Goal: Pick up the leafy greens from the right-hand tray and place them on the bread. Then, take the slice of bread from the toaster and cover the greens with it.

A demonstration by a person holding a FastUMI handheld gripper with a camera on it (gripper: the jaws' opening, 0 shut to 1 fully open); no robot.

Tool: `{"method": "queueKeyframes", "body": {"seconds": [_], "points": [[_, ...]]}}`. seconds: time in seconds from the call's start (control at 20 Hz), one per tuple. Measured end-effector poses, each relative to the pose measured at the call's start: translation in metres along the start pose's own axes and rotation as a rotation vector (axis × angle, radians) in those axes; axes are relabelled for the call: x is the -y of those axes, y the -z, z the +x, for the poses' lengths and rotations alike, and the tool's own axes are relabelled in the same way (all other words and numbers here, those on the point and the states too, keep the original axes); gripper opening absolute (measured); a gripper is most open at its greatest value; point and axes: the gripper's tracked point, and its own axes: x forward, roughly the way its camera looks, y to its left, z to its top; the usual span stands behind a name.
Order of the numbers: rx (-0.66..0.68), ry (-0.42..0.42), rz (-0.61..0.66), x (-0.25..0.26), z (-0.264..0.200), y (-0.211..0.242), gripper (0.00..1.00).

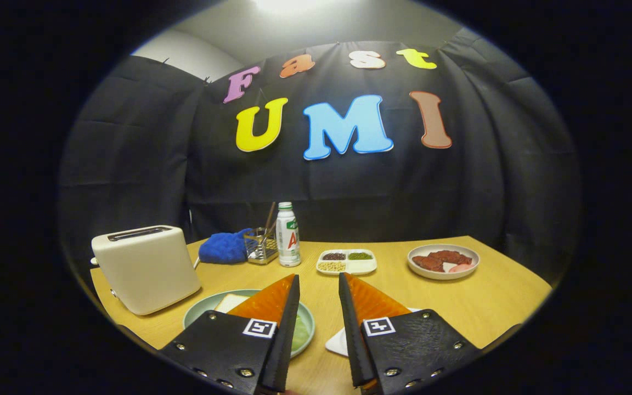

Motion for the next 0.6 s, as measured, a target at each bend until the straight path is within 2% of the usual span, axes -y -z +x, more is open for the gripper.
{"method": "queueKeyframes", "body": {"seconds": [0.05, 0.1, 0.15, 0.3, 0.45, 0.6], "points": [[0.017, 0.016, -0.012, 0.015, -0.005, -0.006, 0.43], [0.038, -0.006, -0.040, 0.024, -0.011, -0.011, 0.43], [0.023, -0.031, -0.080, 0.029, -0.016, -0.011, 0.43], [-0.045, 0.005, -0.172, 0.081, -0.034, 0.001, 0.44], [-0.028, 0.022, -0.113, 0.130, -0.055, -0.006, 0.43], [0.016, 0.092, -0.094, 0.198, -0.073, -0.011, 0.43]]}}
